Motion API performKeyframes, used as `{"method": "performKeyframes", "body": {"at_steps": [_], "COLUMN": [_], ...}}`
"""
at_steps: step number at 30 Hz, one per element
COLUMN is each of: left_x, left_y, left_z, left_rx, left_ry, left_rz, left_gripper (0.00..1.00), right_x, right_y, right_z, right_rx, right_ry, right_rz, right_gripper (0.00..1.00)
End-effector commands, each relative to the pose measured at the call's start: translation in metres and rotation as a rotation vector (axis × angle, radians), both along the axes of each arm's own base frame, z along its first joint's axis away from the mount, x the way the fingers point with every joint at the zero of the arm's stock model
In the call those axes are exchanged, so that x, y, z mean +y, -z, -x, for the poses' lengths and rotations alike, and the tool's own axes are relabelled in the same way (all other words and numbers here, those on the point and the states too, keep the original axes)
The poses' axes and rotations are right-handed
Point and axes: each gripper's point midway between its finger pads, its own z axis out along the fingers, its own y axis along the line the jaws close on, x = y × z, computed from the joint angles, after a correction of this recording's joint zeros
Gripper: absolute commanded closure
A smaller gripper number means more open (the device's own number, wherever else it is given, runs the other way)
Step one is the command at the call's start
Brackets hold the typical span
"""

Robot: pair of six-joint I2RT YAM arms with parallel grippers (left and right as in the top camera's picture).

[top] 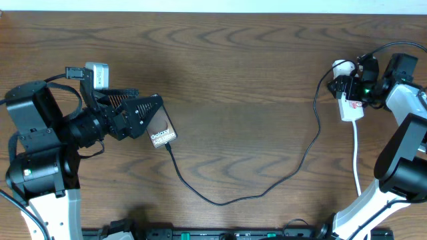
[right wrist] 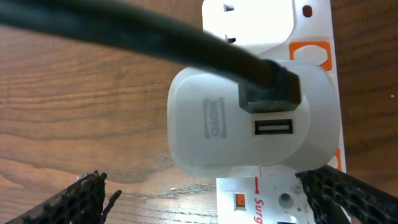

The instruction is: Plug charger to phone and switch on socket

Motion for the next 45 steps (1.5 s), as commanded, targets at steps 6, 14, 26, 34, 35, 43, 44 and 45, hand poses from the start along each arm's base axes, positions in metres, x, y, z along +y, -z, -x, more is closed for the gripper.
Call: {"method": "performKeyframes", "body": {"at_steps": [6, 14, 26, 34, 35, 43, 44, 45], "left_x": [0.000, 0.000, 0.000, 0.000, 0.000, 0.000, 0.000, 0.000], "left_y": [0.000, 0.000, 0.000, 0.000, 0.000, 0.000, 0.000, 0.000], "left_z": [0.000, 0.000, 0.000, 0.000, 0.000, 0.000, 0.000, 0.000], "left_rx": [-0.003, -0.004, -0.003, -0.003, -0.003, -0.003, -0.003, -0.003], "left_ry": [-0.001, -0.001, -0.001, -0.001, -0.001, -0.001, -0.001, -0.001], "left_rz": [-0.007, -0.007, -0.007, -0.007, -0.007, -0.007, -0.007, -0.007], "left_gripper": [0.02, 0.02, 0.02, 0.02, 0.02, 0.02, 0.02, 0.02], "right_x": [0.002, 0.001, 0.005, 0.014, 0.015, 0.019, 0.021, 0.023], "right_y": [0.000, -0.002, -0.004, -0.007, -0.007, -0.006, -0.006, -0.006], "right_z": [0.001, -0.002, -0.003, -0.005, -0.006, -0.004, -0.004, -0.004], "right_rx": [-0.020, -0.042, -0.030, -0.037, -0.035, -0.019, -0.020, -0.021], "right_ry": [-0.059, -0.077, -0.017, -0.008, -0.007, 0.017, 0.012, 0.007], "right_rz": [0.056, 0.075, 0.003, -0.054, -0.059, -0.087, -0.093, -0.097], "right_gripper": [0.02, 0.03, 0.02, 0.03, 0.03, 0.04, 0.05, 0.05]}}
